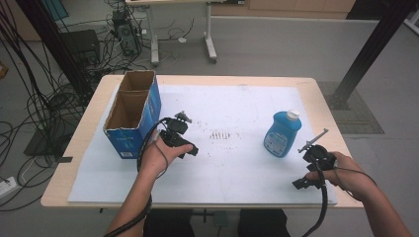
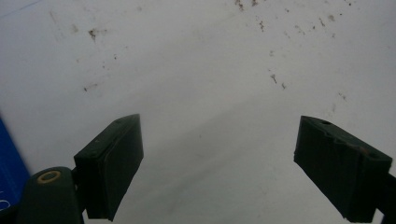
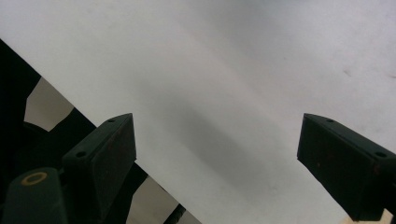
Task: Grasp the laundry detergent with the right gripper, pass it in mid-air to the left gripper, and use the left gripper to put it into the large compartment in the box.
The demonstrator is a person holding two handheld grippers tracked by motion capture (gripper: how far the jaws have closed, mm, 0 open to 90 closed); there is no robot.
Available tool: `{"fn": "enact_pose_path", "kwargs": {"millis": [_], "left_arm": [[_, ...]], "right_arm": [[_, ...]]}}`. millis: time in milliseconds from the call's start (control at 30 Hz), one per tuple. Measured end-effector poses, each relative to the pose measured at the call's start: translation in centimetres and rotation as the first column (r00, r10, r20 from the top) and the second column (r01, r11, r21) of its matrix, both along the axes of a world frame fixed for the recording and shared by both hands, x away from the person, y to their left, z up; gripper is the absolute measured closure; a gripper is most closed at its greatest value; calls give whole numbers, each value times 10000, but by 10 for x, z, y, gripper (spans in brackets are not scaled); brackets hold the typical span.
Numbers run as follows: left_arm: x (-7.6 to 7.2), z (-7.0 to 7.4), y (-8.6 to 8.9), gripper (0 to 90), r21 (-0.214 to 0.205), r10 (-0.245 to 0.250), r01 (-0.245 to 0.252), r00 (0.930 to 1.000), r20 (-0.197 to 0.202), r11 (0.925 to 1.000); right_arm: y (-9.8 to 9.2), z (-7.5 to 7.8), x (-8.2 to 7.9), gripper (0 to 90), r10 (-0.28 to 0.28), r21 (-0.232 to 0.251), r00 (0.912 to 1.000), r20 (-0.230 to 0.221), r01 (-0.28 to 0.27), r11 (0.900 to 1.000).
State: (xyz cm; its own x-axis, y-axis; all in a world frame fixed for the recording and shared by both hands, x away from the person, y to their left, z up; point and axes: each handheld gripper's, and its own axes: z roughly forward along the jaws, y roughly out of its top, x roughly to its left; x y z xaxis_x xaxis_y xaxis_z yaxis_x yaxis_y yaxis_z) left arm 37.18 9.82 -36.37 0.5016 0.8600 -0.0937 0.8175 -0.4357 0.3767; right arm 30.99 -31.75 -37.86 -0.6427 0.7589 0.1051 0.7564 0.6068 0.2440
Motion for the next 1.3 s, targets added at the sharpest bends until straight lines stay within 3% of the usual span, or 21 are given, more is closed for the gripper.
{"fn": "enact_pose_path", "kwargs": {"millis": [533, 833, 1033, 1300], "left_arm": [[-2, 2, -3, 120, 67, -51, 54, 9995, -327, 10000], [-4, 2, -4, 119, 248, -163, 177, 9982, -584, 9995], [-5, 3, -5, 122, 328, -330, 365, 9943, -1013, 9988], [-5, 4, -5, 122, 558, -380, 457, 9905, -1319, 9974]], "right_arm": [[-13, -12, 8, 85, -631, 431, 9974, 337, 616, 9972], [-16, -23, 9, 84, -893, 1066, 9917, 926, 793, 9911], [-18, -27, 10, 79, -1051, 1571, 9797, 1710, 782, 9845], [-21, -35, 11, 77, -1417, 2305, 9545, 2624, 806, 9697]]}}
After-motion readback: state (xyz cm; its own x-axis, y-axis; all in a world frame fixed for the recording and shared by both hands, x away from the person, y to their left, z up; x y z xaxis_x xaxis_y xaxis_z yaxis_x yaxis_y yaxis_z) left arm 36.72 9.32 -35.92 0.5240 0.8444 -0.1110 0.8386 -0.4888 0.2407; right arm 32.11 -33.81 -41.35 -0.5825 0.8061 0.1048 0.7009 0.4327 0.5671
